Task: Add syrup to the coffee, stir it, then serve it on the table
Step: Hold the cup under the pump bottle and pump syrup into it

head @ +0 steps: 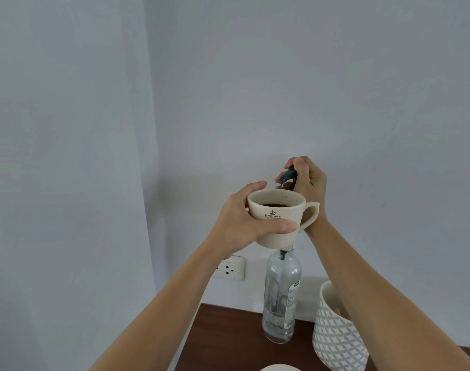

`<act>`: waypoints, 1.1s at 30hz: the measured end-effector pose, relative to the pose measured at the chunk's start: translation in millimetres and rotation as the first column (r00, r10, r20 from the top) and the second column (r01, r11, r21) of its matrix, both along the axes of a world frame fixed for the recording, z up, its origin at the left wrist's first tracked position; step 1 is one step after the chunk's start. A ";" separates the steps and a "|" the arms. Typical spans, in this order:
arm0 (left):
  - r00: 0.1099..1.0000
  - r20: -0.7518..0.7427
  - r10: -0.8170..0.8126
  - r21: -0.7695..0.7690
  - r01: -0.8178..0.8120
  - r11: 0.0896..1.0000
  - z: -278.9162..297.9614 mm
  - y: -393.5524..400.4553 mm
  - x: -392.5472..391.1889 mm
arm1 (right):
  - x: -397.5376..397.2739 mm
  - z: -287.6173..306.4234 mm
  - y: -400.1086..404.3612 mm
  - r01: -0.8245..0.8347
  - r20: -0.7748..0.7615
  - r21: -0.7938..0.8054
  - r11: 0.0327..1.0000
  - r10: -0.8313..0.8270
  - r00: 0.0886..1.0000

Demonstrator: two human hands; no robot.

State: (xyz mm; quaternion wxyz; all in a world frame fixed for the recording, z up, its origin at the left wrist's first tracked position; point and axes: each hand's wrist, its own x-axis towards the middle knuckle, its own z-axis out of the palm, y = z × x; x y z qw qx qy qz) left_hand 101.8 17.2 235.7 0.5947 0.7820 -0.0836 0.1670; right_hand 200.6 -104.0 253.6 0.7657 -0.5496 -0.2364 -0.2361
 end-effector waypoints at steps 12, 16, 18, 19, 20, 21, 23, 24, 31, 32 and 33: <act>1.000 -0.001 0.003 0.003 -0.003 1.000 -0.7 0.1 1.4 | 1.8 -0.9 0.1 -0.002 0.004 0.010 1.000 0.002 1.000; 1.000 0.002 0.004 0.004 -0.004 1.000 -1.4 0.2 1.3 | 2.0 -1.6 0.9 -0.008 0.001 0.015 1.000 0.008 1.000; 1.000 0.002 0.005 0.005 -0.005 1.000 -1.5 0.1 1.3 | 2.4 -1.7 0.9 -0.001 0.005 0.014 1.000 0.001 1.000; 1.000 0.002 0.004 0.005 -0.004 1.000 -1.3 0.2 1.4 | 2.6 -1.7 0.8 0.002 0.008 0.013 1.000 -0.002 1.000; 1.000 0.003 0.003 0.005 -0.003 1.000 -1.1 0.2 1.4 | 2.7 -1.9 0.7 0.002 0.010 0.012 1.000 -0.002 1.000; 1.000 0.004 0.003 0.006 -0.003 1.000 -0.8 0.4 1.5 | 2.8 -2.1 0.7 -0.001 0.011 0.014 1.000 0.001 1.000; 1.000 0.006 0.003 0.009 -0.003 1.000 -0.3 0.2 1.3 | 2.8 -2.4 0.8 -0.009 0.010 0.015 1.000 0.009 1.000; 1.000 0.006 0.003 0.010 -0.003 1.000 -0.1 0.2 1.3 | 2.9 -2.6 0.8 -0.011 0.009 0.016 1.000 0.011 1.000; 1.000 0.001 -0.002 0.003 0.002 1.000 -0.4 0.6 0.8 | 2.9 -2.2 0.6 0.018 0.017 0.014 1.000 -0.018 1.000; 1.000 0.000 -0.003 0.002 0.003 1.000 -0.2 0.4 0.7 | 3.5 -2.4 0.9 0.021 0.016 0.016 1.000 -0.021 1.000; 1.000 0.000 -0.002 0.003 0.002 1.000 0.0 0.2 0.8 | 3.8 -2.2 1.0 0.024 0.016 0.017 1.000 -0.024 1.000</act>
